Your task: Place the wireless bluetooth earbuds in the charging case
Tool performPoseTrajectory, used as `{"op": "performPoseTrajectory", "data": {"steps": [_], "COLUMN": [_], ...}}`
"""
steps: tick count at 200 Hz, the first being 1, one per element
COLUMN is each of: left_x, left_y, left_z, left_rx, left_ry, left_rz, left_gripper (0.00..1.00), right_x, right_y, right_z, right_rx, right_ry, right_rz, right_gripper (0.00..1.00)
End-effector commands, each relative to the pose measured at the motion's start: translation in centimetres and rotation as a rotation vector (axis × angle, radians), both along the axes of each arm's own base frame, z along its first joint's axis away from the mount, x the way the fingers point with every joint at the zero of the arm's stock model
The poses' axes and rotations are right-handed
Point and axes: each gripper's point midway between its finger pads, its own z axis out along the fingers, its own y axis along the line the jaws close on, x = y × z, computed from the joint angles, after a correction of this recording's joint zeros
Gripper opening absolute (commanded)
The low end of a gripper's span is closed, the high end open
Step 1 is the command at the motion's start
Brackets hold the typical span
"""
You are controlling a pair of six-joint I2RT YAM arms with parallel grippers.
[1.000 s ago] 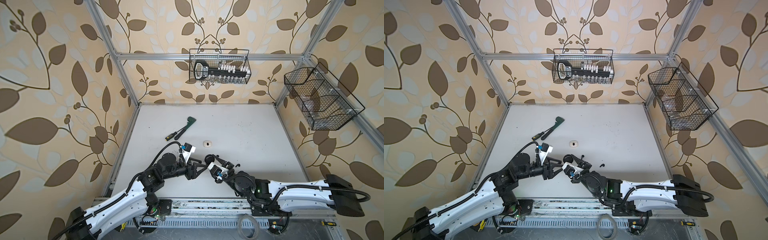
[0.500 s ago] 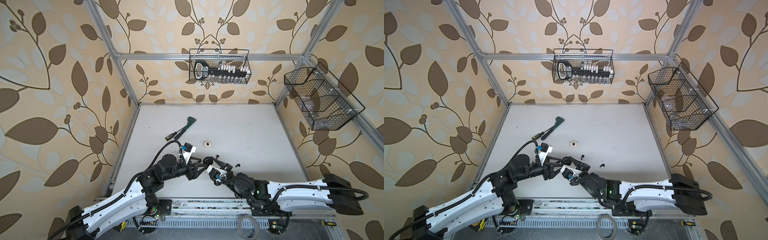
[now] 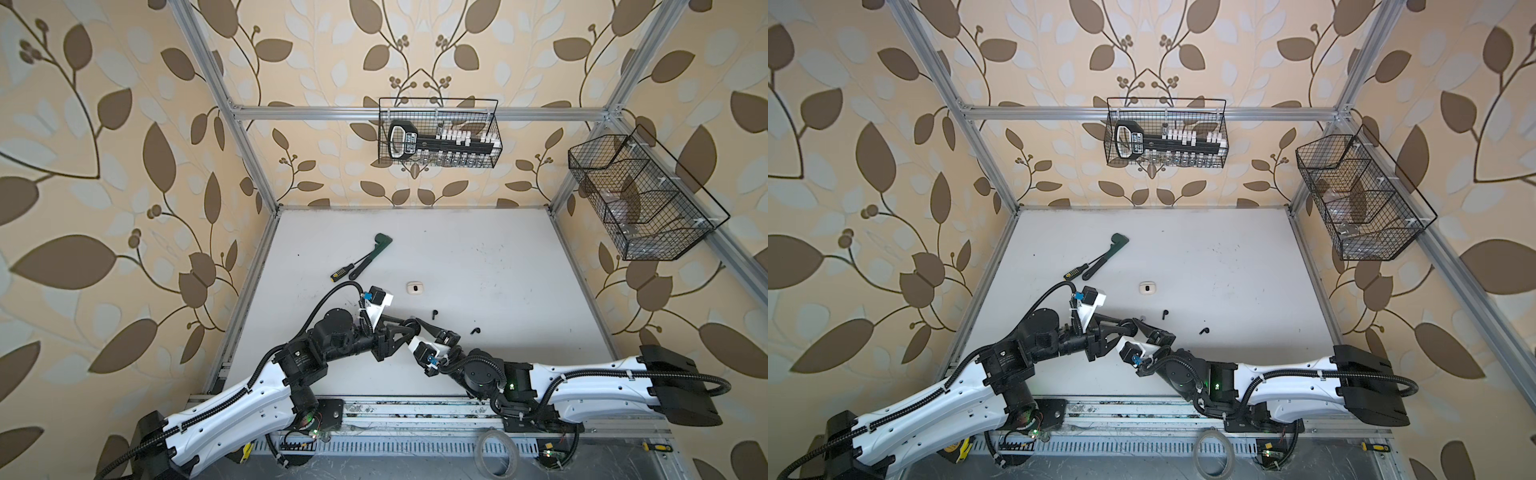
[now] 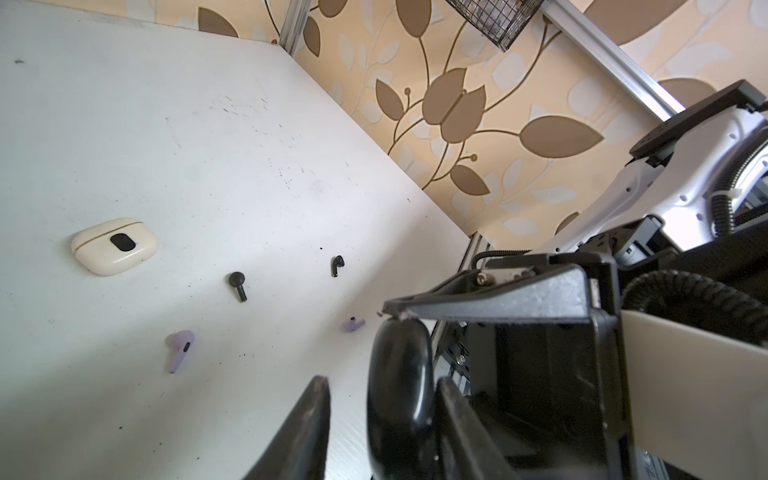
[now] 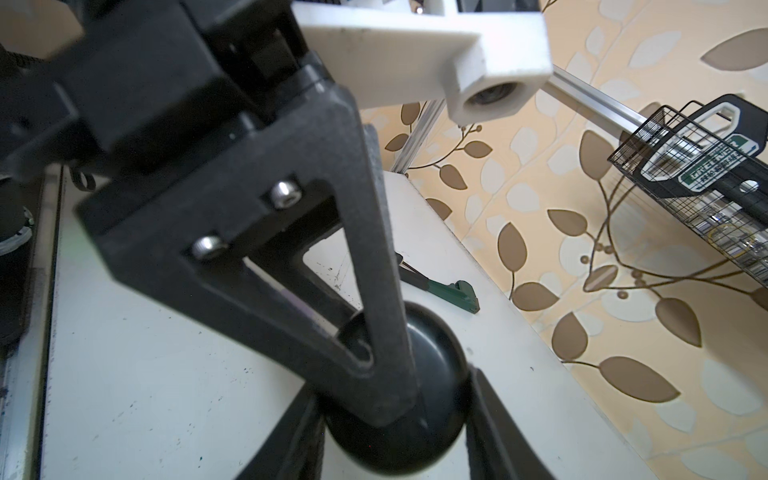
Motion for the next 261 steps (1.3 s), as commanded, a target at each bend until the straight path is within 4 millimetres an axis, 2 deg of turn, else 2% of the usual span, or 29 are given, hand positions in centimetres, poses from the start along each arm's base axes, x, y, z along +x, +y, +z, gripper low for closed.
{"op": "performPoseTrajectory", "data": {"steps": [1, 24, 45, 66, 126, 142, 153, 162, 171, 184, 199, 215, 261], "left_x": [-0.4, -0.3, -0.3, -0.3, -0.7, -0.9, -1.0, -0.9, -0.9, -0.9, -1.0, -1.1, -2.1], "left_y": [-0.5, -0.4, -0.4, -0.4, -1.1, -1.2, -1.3, -1.2, -1.2, -1.2, -1.2, -1.0, -0.2], "left_z": [2.4, 2.2, 2.3, 2.2, 2.4, 2.4, 2.4, 2.5, 2.5, 2.6, 2.4, 2.6, 3.2], "left_rx": [-0.063, -0.058, -0.063, -0.059, -0.074, -0.081, -0.084, -0.086, -0.087, -0.094, -0.097, -0.109, -0.18], "left_ry": [-0.047, -0.044, -0.044, -0.043, -0.038, -0.039, -0.04, -0.043, -0.043, -0.046, -0.053, -0.074, -0.191], "left_rz": [-0.034, -0.029, -0.026, -0.029, -0.073, -0.084, -0.091, -0.086, -0.082, -0.085, -0.089, -0.087, -0.106], "left_gripper": [0.4, 0.41, 0.47, 0.47, 0.26, 0.18, 0.08, 0.0, 0.0, 0.0, 0.0, 0.0, 0.0], "right_x": [0.3, 0.3, 0.4, 0.3, 0.1, 0.2, 0.0, -0.1, -0.1, -0.5, -1.0, -1.4, -3.0], "right_y": [0.5, 0.4, 0.2, 0.2, 0.6, 0.6, 0.7, 0.7, 0.6, 0.5, 0.0, -0.7, -2.9], "right_z": [2.7, 3.0, 3.3, 3.3, 3.6, 3.8, 3.7, 3.7, 3.7, 3.8, 3.7, 3.7, 3.8], "right_rx": [0.07, 0.087, 0.089, 0.09, 0.095, 0.099, 0.102, 0.104, 0.108, 0.121, 0.145, 0.176, 0.302], "right_ry": [-0.028, -0.036, -0.04, -0.041, -0.046, -0.044, -0.042, -0.042, -0.037, -0.025, -0.01, 0.008, 0.091], "right_rz": [-0.021, -0.027, -0.038, -0.029, -0.011, -0.016, -0.005, -0.001, -0.001, 0.012, 0.04, 0.061, 0.142], "right_gripper": [0.19, 0.19, 0.19, 0.19, 0.19, 0.18, 0.19, 0.21, 0.22, 0.29, 0.45, 0.53, 0.61]}}
